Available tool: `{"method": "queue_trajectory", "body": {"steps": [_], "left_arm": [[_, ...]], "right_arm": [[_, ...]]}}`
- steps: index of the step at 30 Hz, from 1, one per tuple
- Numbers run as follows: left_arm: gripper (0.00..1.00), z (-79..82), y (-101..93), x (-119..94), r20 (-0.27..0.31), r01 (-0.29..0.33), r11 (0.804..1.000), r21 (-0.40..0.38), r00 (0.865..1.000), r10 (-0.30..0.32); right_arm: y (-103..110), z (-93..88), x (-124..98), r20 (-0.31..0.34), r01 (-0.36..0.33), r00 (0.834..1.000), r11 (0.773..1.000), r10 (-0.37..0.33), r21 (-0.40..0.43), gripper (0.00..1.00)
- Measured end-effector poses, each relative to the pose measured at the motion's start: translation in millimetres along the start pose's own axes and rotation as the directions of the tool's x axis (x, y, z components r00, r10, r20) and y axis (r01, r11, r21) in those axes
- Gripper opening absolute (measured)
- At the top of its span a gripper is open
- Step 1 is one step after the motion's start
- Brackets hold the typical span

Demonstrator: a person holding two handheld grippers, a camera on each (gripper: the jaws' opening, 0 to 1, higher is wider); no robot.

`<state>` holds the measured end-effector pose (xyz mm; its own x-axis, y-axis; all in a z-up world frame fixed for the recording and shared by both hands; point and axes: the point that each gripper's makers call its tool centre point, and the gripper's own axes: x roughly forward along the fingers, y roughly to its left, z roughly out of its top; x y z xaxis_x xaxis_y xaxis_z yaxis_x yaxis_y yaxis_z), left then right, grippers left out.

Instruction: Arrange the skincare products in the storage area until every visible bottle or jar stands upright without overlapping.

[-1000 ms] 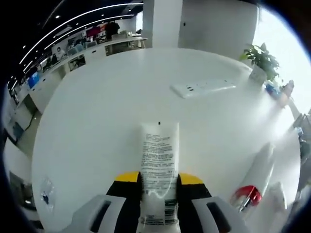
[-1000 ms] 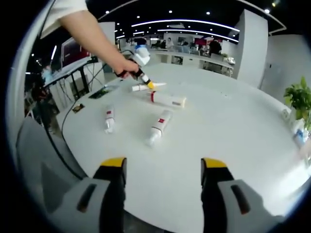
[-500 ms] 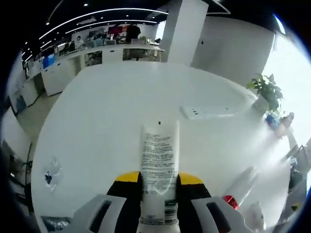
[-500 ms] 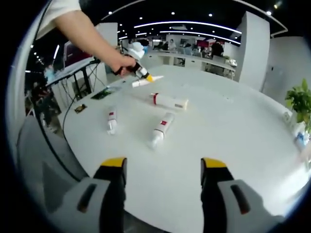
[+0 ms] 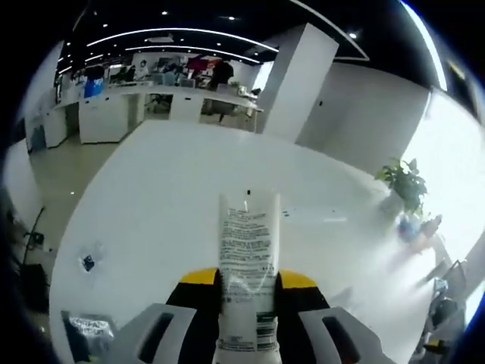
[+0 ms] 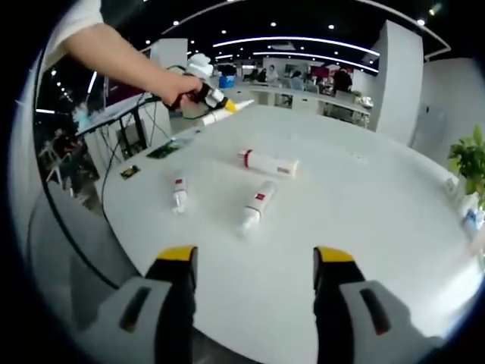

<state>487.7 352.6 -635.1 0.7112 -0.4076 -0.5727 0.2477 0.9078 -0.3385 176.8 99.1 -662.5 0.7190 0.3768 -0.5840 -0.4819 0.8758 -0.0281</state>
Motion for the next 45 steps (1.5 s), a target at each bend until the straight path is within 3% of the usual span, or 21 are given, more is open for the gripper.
{"method": "queue_trajectory", "body": {"steps": [4,12,19,30,35,45], "left_arm": [[0.27,5.1,-20.0,-22,0.07,0.059,0.994,-0.089,0.996,-0.053],[0.28,4.8,-53.5,-67,0.16,0.124,0.986,-0.114,0.981,-0.105],[0.27,0.5,-73.3,-100,0.206,0.169,0.979,-0.112,0.968,-0.144],[0.27,-1.6,-95.6,-129,0.263,0.236,0.958,-0.162,0.946,-0.188],[0.27,-2.0,-112.3,-145,0.301,0.284,0.945,-0.164,0.926,-0.227],[0.27,-20.8,-134.6,-168,0.326,0.355,0.917,-0.182,0.902,-0.285]], "right_arm": [[2,1.5,-1,0.004,-0.009,1.0,1.0,0.009,-0.006,0.63],[5,2.4,-2,0.012,-0.018,1.0,1.0,0.019,-0.013,0.63],[11,2.6,-3,0.017,-0.034,0.999,0.999,0.034,-0.037,0.63],[10,4.3,-4,0.031,-0.033,0.999,0.999,0.034,-0.026,0.62],[11,6.1,-5,0.04,-0.036,0.999,0.999,0.037,-0.019,0.62],[15,8.1,-6,0.05,-0.067,0.996,0.998,0.067,0.009,0.62]]}}
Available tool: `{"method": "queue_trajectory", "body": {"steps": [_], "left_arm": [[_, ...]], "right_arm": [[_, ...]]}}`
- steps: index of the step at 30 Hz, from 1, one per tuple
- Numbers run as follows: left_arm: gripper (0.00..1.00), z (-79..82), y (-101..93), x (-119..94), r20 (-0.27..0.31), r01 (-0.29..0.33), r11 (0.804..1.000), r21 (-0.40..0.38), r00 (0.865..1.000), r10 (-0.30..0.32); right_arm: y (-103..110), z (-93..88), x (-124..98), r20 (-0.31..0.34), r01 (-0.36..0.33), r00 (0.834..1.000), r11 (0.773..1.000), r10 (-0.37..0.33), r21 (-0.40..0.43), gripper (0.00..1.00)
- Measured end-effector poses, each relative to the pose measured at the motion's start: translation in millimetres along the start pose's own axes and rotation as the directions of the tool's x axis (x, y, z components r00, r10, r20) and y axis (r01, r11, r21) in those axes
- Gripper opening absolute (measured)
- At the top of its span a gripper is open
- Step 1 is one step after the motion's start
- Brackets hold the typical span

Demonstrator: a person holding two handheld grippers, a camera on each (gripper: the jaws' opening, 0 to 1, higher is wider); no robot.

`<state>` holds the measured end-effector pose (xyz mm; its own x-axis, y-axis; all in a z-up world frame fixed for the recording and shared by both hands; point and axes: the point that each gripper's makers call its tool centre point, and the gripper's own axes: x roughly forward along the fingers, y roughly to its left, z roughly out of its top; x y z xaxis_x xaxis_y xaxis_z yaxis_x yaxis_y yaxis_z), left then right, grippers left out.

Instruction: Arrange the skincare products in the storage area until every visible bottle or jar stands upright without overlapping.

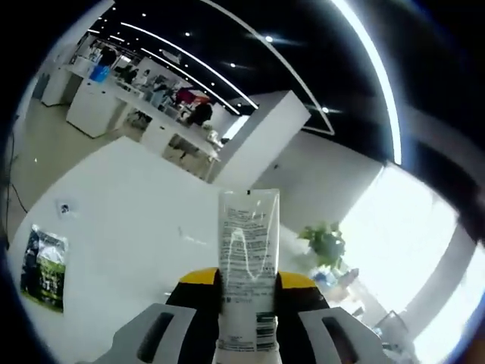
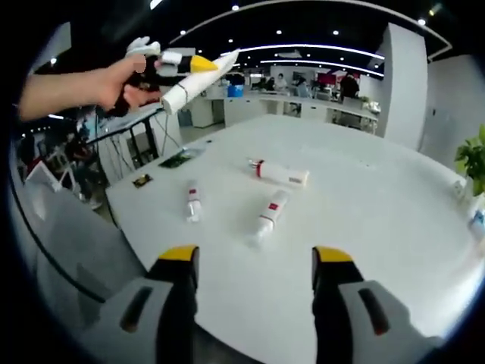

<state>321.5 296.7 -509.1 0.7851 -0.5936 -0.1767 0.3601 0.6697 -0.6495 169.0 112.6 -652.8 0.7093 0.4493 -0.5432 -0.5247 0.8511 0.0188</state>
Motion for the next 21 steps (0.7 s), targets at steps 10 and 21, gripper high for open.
{"method": "queue_trajectory", "body": {"steps": [10,21], "left_arm": [[0.27,-7.1,-17.4,-20,0.028,0.05,0.998,-0.026,0.998,-0.049],[0.27,-15.0,-48.1,-27,0.032,0.123,0.992,0.029,0.992,-0.124]], "right_arm": [[10,12.7,-5,0.051,-0.09,0.995,0.988,0.084,0.129,0.63],[20,106.4,-14,0.292,-0.23,0.945,0.935,0.148,0.269,0.68]]}}
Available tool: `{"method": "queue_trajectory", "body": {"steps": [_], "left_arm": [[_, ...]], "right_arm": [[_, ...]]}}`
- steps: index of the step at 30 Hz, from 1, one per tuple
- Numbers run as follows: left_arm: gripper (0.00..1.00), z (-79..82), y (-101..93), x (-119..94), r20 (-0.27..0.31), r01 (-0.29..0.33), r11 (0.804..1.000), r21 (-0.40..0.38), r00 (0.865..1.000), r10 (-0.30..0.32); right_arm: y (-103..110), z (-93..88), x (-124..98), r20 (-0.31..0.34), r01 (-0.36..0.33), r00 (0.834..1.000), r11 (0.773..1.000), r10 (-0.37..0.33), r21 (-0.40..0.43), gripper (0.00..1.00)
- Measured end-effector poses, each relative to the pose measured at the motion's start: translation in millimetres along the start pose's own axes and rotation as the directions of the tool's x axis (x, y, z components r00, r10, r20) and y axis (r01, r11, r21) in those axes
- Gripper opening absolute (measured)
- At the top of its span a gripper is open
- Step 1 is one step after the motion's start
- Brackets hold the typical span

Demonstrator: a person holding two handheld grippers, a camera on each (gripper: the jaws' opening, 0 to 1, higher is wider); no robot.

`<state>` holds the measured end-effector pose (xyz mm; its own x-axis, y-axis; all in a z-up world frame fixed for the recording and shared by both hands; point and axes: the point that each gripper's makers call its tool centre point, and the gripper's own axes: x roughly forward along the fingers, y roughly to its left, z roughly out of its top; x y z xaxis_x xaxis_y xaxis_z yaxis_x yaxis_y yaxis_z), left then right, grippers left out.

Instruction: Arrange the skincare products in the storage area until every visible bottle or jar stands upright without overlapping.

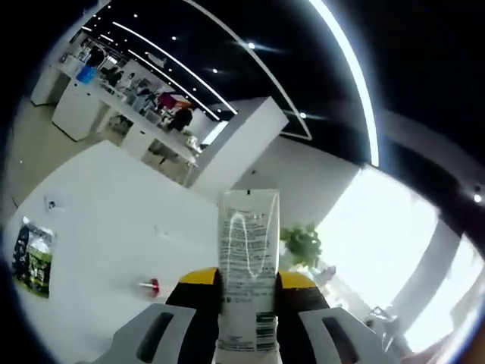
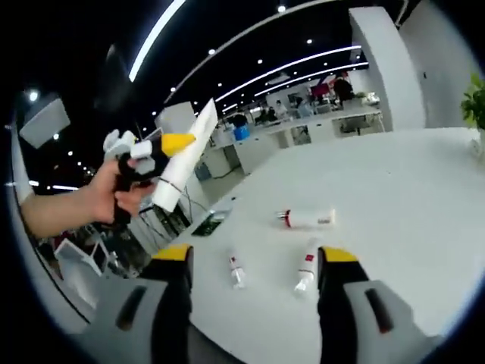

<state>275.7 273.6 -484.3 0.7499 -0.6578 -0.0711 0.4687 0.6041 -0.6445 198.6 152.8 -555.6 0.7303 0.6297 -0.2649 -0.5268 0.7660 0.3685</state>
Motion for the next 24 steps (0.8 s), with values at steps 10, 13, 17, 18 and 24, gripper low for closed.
{"method": "queue_trajectory", "body": {"steps": [10,13,17,18,24], "left_arm": [[0.28,-20.2,-24.2,0,-0.015,0.059,0.998,0.003,0.998,-0.059],[0.28,-26.3,-30.1,-1,-0.026,0.073,0.997,0.011,0.997,-0.073],[0.28,-33.9,-37.6,-1,-0.045,0.104,0.994,0.02,0.994,-0.103],[0.28,-36.0,-41.0,-2,-0.051,0.114,0.993,0.028,0.992,-0.112],[0.28,-44.7,-48.1,-5,-0.072,0.138,0.989,0.054,0.988,-0.134]], "right_arm": [[42,63.3,1,0.132,-0.211,0.973,0.964,0.191,0.16,0.76],[52,73.9,1,0.145,-0.256,0.962,0.95,0.232,0.179,0.77],[59,81.2,3,0.16,-0.284,0.954,0.933,0.253,0.219,0.77],[61,83.3,4,0.167,-0.297,0.951,0.919,0.26,0.259,0.76],[65,88.1,11,0.165,-0.302,0.95,0.913,0.265,0.274,0.75]]}}
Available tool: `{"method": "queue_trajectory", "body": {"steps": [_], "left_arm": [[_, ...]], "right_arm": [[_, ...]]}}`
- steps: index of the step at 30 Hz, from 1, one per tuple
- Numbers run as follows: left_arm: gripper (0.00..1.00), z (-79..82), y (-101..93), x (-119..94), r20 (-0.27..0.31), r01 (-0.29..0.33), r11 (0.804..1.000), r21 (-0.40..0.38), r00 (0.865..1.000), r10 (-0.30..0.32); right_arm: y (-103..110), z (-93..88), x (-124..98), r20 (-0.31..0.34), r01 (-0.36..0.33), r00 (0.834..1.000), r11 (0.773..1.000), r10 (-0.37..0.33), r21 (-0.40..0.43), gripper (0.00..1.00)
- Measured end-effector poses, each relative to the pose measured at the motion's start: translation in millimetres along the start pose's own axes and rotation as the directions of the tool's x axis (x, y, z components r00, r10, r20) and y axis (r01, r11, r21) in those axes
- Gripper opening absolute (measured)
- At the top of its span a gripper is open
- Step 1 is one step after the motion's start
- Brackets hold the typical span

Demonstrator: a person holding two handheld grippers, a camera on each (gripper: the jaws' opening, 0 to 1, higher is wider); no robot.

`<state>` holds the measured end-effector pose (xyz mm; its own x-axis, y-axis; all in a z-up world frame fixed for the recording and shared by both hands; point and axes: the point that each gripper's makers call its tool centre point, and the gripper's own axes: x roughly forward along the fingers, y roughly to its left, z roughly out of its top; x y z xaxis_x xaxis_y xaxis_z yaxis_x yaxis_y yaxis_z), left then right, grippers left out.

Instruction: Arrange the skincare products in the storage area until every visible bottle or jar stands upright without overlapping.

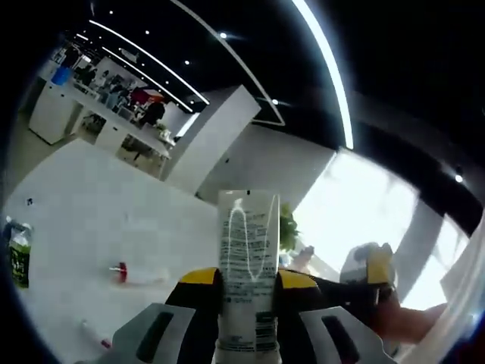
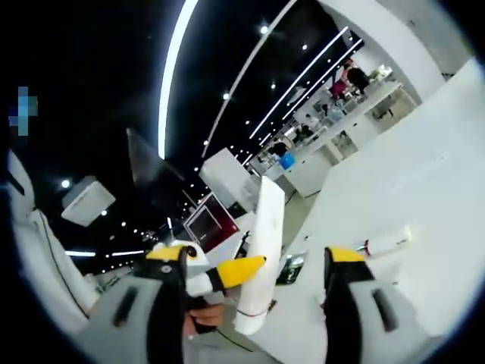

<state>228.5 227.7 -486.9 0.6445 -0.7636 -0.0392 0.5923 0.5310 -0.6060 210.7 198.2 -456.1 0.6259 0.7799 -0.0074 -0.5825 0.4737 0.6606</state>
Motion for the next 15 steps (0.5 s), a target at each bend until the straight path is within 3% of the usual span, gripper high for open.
{"method": "queue_trajectory", "body": {"steps": [7,15], "left_arm": [[0.28,-14.8,-6.6,-1,-0.041,0.017,1.0,0.024,0.999,-0.016],[0.28,-30.0,-26.3,2,-0.089,0.083,0.993,0.079,0.993,-0.076]], "right_arm": [[-3,-2.9,8,-0.035,0.011,0.999,1.0,-0.011,0.001,0.73],[-3,-7.7,13,-0.061,0.018,0.998,0.999,-0.015,0.042,0.68]]}}
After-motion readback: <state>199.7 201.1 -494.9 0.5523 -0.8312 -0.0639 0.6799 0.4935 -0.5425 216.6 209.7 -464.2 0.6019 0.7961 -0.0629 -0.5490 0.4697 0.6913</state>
